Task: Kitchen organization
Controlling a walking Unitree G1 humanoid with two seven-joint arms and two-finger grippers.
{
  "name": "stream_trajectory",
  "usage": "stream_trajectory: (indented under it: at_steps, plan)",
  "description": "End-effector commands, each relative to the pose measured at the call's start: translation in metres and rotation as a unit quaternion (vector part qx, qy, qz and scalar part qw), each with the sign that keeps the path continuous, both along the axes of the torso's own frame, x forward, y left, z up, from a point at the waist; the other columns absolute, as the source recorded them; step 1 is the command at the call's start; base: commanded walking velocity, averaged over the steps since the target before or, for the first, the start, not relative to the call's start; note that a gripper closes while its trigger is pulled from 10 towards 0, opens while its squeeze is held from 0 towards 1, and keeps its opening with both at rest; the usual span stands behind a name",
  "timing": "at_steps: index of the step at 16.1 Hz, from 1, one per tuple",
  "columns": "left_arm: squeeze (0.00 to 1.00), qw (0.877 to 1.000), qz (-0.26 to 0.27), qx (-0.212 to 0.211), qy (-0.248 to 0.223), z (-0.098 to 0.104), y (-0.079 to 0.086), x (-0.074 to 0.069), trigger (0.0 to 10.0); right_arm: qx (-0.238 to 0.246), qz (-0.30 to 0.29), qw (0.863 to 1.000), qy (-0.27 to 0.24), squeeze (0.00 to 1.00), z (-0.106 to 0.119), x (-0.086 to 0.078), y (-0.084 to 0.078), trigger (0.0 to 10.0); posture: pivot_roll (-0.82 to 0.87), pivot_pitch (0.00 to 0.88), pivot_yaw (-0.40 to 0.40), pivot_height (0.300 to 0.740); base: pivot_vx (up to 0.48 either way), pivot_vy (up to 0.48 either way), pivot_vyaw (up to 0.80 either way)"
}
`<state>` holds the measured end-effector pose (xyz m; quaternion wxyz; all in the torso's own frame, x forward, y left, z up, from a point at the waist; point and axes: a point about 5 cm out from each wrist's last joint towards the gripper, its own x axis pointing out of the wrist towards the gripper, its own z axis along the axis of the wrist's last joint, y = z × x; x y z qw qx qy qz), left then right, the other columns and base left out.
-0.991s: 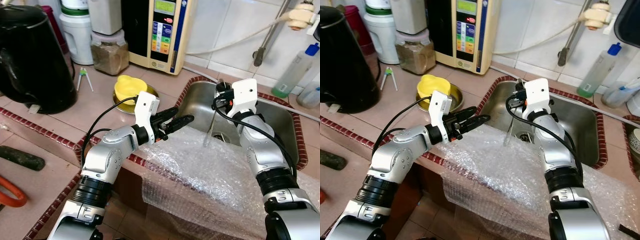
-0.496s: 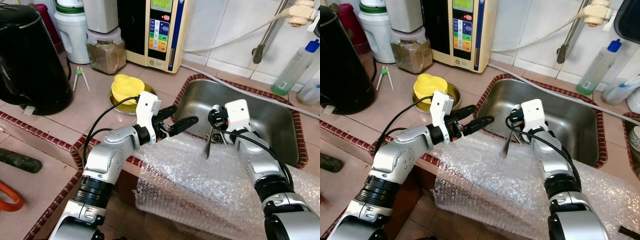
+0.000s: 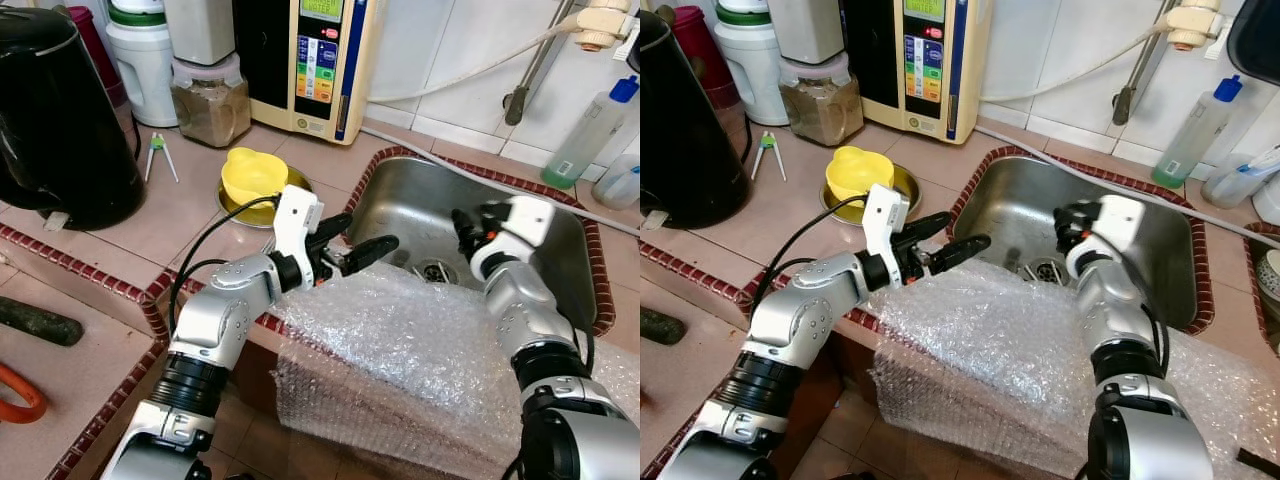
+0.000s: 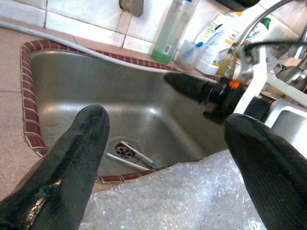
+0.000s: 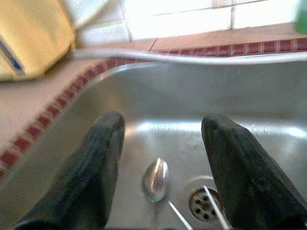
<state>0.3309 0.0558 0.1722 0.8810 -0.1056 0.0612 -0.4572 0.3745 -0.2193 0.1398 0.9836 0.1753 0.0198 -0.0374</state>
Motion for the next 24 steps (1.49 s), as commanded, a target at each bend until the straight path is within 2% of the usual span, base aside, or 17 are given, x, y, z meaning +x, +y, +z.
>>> stream_trajectory:
  at_steps: [1, 2, 3, 5, 7, 10, 12, 14, 15, 17, 18, 20, 24]
  plan:
    - [1.0, 1.0, 0.003, 0.004, -0.008, 0.003, -0.003, 0.002, 10.0, 0.033, 0.004, 0.999, -0.036, 1.0, 0.017, 0.003, 0.0, 10.0, 0.01, 0.092, -0.053, 0.74, 0.0, 0.0, 0.0]
    - [1.0, 1.0, 0.02, 0.007, -0.023, 0.006, -0.001, 0.003, 10.0, 0.008, 0.021, 0.997, -0.073, 1.0, 0.029, 0.0, 0.003, 10.0, 0.01, 0.091, -0.053, 0.74, 0.0, 0.0, 0.0]
    - [1.0, 0.999, 0.027, 0.007, -0.027, 0.007, -0.001, 0.004, 10.0, -0.012, 0.025, 0.996, -0.086, 1.0, 0.034, -0.002, 0.004, 10.0, 0.01, 0.091, -0.053, 0.74, 0.0, 0.0, 0.0]
    - [1.0, 0.994, 0.072, 0.021, -0.073, 0.017, 0.006, 0.008, 10.0, -0.123, 0.059, 0.979, -0.148, 1.0, 0.053, -0.017, 0.015, 10.0, 0.0, 0.087, -0.051, 0.74, 0.0, 0.0, 0.0]
    - [1.0, 0.99, 0.1, 0.018, -0.1, 0.024, 0.01, 0.009, 10.0, -0.154, 0.066, 0.97, -0.177, 1.0, 0.065, -0.025, 0.02, 10.0, 0.0, 0.086, -0.05, 0.74, 0.0, 0.0, 0.0]
    - [1.0, 0.977, 0.169, 0.014, -0.133, 0.03, 0.022, 0.01, 10.0, -0.163, 0.082, 0.959, -0.217, 1.0, 0.084, -0.046, 0.031, 10.0, 0.0, 0.082, -0.048, 0.74, 0.0, 0.0, 0.0]
    - [1.0, 0.969, 0.193, 0.022, -0.15, 0.031, 0.029, 0.007, 10.0, -0.157, 0.087, 0.958, -0.222, 1.0, 0.088, -0.054, 0.036, 10.0, 0.0, 0.081, -0.046, 0.74, 0.0, 0.0, 0.0]
    - [1.0, 0.954, 0.24, 0.025, -0.177, 0.036, 0.04, -0.002, 10.0, -0.15, 0.103, 0.96, -0.214, 1.0, 0.085, -0.066, 0.045, 10.0, 0.01, 0.08, -0.046, 0.74, 0.0, 0.0, 0.0]
    - [1.0, 0.943, 0.275, 0.032, -0.185, 0.033, 0.05, -0.008, 10.0, -0.141, 0.117, 0.961, -0.206, 1.0, 0.079, -0.074, 0.053, 10.0, 0.01, 0.08, -0.046, 0.74, 0.0, 0.0, 0.0]
    - [1.0, 0.935, 0.3, 0.037, -0.183, 0.029, 0.057, -0.011, 10.0, -0.137, 0.123, 0.962, -0.201, 1.0, 0.078, -0.078, 0.057, 10.0, 0.02, 0.081, -0.045, 0.74, 0.0, 0.0, 0.0]
    - [1.0, 0.926, 0.325, 0.043, -0.189, 0.024, 0.065, -0.016, 10.0, -0.128, 0.134, 0.963, -0.197, 1.0, 0.077, -0.08, 0.064, 10.0, 0.02, 0.082, -0.046, 0.74, 0.0, 0.0, 0.0]
    - [1.0, 0.921, 0.333, 0.045, -0.199, 0.022, 0.067, -0.023, 10.0, -0.128, 0.145, 0.962, -0.193, 1.0, 0.075, -0.082, 0.071, 10.0, 0.03, 0.081, -0.048, 0.74, 0.0, 0.0, 0.0]
    - [1.0, 0.919, 0.341, 0.055, -0.189, 0.009, 0.072, -0.039, 10.0, -0.112, 0.174, 0.961, -0.183, 1.0, 0.073, -0.082, 0.085, 10.0, 0.04, 0.078, -0.05, 0.74, 0.0, 0.0, 0.0]
